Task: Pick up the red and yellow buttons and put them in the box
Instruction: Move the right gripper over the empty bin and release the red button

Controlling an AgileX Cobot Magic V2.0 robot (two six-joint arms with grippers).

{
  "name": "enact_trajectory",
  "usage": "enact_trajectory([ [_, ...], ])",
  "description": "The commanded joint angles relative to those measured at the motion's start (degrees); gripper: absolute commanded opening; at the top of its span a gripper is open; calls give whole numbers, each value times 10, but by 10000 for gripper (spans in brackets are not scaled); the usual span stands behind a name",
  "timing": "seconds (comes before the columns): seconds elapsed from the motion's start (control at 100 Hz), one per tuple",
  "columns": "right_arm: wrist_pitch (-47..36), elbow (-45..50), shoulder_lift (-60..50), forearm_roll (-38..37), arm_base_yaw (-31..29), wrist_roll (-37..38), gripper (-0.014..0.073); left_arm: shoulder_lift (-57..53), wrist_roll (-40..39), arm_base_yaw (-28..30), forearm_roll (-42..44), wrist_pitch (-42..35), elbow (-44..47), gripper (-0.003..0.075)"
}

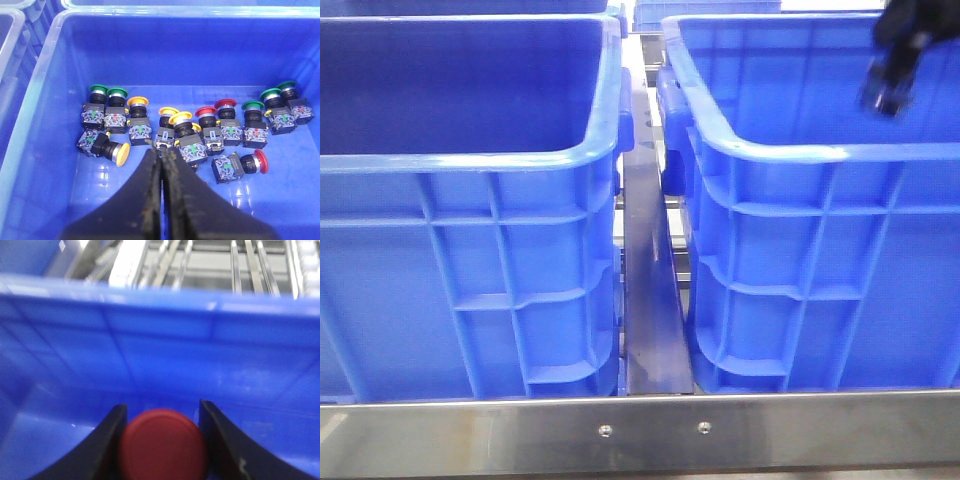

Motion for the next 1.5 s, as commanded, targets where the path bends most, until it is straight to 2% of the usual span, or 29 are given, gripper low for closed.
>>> enact_trajectory([
  [0.0, -26, -31, 10, 10, 8, -13, 181, 1, 1, 0, -2, -43, -14, -19],
  [0.41, -28, -114, 122, 11, 17, -13, 181, 1, 1, 0, -2, -43, -14, -19],
  [0.75, -15, -120, 156, 11, 17, -13, 188, 1, 1, 0, -2, -42, -14, -19],
  [0.85, -5, -120, 153, 11, 17, -13, 265, 1, 1, 0, -2, -42, -14, -19],
  [0.98, 7, -120, 143, 11, 17, -13, 456, 1, 1, 0, -2, -42, -14, -19],
  [1.11, 9, -120, 128, 11, 17, -12, 563, 1, 1, 0, -2, -42, -14, -19],
  [1.49, 12, -100, 18, 15, 15, -12, 573, 1, 1, 0, -2, -41, -14, -19],
])
